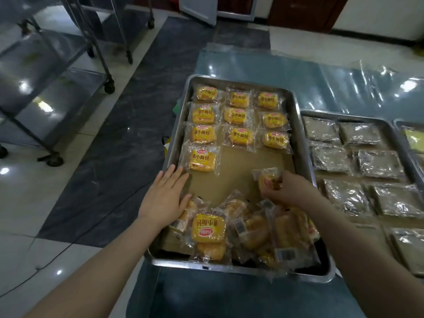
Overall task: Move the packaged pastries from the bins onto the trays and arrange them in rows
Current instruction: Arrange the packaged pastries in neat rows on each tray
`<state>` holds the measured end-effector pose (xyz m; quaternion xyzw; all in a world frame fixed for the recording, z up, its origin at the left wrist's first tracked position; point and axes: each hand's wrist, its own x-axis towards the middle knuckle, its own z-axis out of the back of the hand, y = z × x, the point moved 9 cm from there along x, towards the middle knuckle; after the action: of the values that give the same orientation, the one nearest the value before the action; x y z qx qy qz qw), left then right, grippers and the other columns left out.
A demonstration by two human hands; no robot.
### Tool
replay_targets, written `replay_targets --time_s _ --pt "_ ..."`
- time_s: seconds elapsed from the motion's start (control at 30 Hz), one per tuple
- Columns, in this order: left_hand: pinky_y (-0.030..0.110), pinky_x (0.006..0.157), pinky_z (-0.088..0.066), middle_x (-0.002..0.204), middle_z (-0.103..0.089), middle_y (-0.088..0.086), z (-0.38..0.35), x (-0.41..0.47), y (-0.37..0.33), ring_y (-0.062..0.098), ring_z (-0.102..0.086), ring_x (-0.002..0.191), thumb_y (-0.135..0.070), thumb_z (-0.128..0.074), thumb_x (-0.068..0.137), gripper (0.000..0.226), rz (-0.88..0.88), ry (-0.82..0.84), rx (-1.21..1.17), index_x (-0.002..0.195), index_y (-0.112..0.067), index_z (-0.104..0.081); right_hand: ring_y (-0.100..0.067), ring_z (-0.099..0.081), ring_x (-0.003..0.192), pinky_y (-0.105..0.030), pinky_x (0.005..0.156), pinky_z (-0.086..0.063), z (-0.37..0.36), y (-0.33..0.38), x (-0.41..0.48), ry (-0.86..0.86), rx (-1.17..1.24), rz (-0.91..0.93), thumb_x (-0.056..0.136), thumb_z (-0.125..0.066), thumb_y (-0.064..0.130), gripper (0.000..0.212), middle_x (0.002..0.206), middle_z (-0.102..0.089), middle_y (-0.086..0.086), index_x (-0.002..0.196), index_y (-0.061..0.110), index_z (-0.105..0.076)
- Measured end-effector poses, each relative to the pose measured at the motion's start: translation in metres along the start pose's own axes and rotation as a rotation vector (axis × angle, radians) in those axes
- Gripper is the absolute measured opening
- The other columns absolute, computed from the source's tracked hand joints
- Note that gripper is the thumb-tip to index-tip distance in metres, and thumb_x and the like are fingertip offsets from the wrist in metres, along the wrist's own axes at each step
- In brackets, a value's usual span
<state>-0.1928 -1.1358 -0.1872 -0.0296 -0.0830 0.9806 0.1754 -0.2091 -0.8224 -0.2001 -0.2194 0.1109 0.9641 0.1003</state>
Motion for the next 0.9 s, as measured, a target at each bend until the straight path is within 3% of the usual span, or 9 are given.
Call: replay_targets --time_s 0.1,0.2,0.27,0.4,0.57,0.7,0.77,0.83,0.9 --pt "0.031 0.113 0.005 0.154 -0.023 0.002 0.0 0.0 0.0 0.017 -0.01 0.143 -0.047 -0.034 0.094 0.059 -0.004 -0.004 0.002 0.146 -0.018 -0.028 -0.015 -0.055 0.089 -0.031 0.071 -0.048 -0.005 0.035 0.008 -0.013 0.075 0.136 0.074 -0.07 0.054 0.061 0.111 -0.06 0.001 0.122 0.022 -0.051" --pt "0.03 0.113 0.005 0.154 -0.022 0.001 0.0 0.0 0.0 0.016 -0.009 0.143 -0.047 -0.032 0.095 0.059 -0.003 -0.006 0.004 0.146 -0.019 -0.027 -0.022 -0.055 0.106 -0.037 0.083 -0.05 0.002 0.065 0.014 -0.157 0.02 0.234 0.087 -0.061 0.036 0.051 0.125 -0.056 -0.002 0.134 0.026 -0.044" --pt "0.03 0.113 0.006 0.155 -0.021 0.0 0.0 0.0 0.001 0.015 -0.008 0.143 -0.048 -0.032 0.095 0.059 0.003 -0.014 0.008 0.146 -0.019 -0.027 -0.026 -0.052 0.115 -0.042 0.088 -0.049 0.003 0.077 0.017 -0.184 -0.007 0.256 0.091 -0.056 0.034 0.053 0.132 -0.052 -0.003 0.14 0.028 -0.037" --pt "0.03 0.113 0.006 0.155 -0.022 0.0 -0.001 0.002 0.002 0.015 -0.008 0.143 -0.047 -0.032 0.095 0.059 0.003 -0.025 -0.008 0.146 -0.019 -0.026 -0.027 -0.057 0.104 -0.04 0.077 -0.052 0.003 0.072 0.024 -0.182 -0.068 0.165 0.092 -0.044 0.057 0.053 0.122 -0.055 -0.004 0.133 0.024 -0.042" --pt "0.03 0.113 0.006 0.153 -0.025 0.002 0.0 0.002 0.002 0.016 -0.011 0.143 -0.046 -0.035 0.095 0.058 -0.006 -0.043 -0.027 0.146 -0.018 -0.029 -0.025 -0.054 0.108 -0.038 0.081 -0.049 0.002 0.072 0.022 -0.161 -0.004 0.24 0.09 -0.056 0.044 0.047 0.126 -0.052 -0.002 0.13 0.023 -0.044" --pt "0.03 0.113 0.006 0.153 -0.027 0.003 0.0 0.002 0.001 0.017 -0.012 0.143 -0.044 -0.038 0.095 0.057 -0.011 -0.046 -0.041 0.145 -0.017 -0.031 -0.022 -0.056 0.079 -0.032 0.057 -0.043 0.003 0.05 0.019 -0.14 -0.019 0.066 0.09 -0.05 0.055 0.047 0.097 -0.058 -0.003 0.118 0.018 -0.039" --pt "0.03 0.114 0.005 0.152 -0.028 0.003 0.001 0.002 0.002 0.018 -0.014 0.143 -0.043 -0.039 0.095 0.056 -0.01 -0.051 -0.051 0.144 -0.016 -0.033 -0.025 -0.056 0.072 -0.033 0.055 -0.042 0.008 0.039 0.017 -0.186 0.145 -0.02 0.093 -0.049 0.045 0.041 0.087 -0.056 -0.005 0.118 0.015 -0.036" --pt "0.03 0.114 0.003 0.152 -0.029 0.003 0.001 0.002 0.002 0.018 -0.015 0.143 -0.043 -0.04 0.095 0.056 -0.01 -0.056 -0.053 0.144 -0.016 -0.034 -0.023 -0.058 0.069 -0.031 0.052 -0.041 0.02 0.041 0.011 -0.294 0.237 0.057 0.094 -0.049 0.026 0.027 0.081 -0.058 -0.003 0.118 0.017 -0.04" --pt "0.03 0.114 0.004 0.152 -0.03 0.002 0.001 0.002 0.002 0.017 -0.015 0.143 -0.044 -0.039 0.095 0.056 -0.009 -0.058 -0.042 0.144 -0.017 -0.034 -0.021 -0.057 0.096 -0.029 0.07 -0.046 0.022 0.057 0.008 -0.293 0.131 0.261 0.086 -0.056 0.011 0.032 0.101 -0.057 0.001 0.113 0.026 -0.05"
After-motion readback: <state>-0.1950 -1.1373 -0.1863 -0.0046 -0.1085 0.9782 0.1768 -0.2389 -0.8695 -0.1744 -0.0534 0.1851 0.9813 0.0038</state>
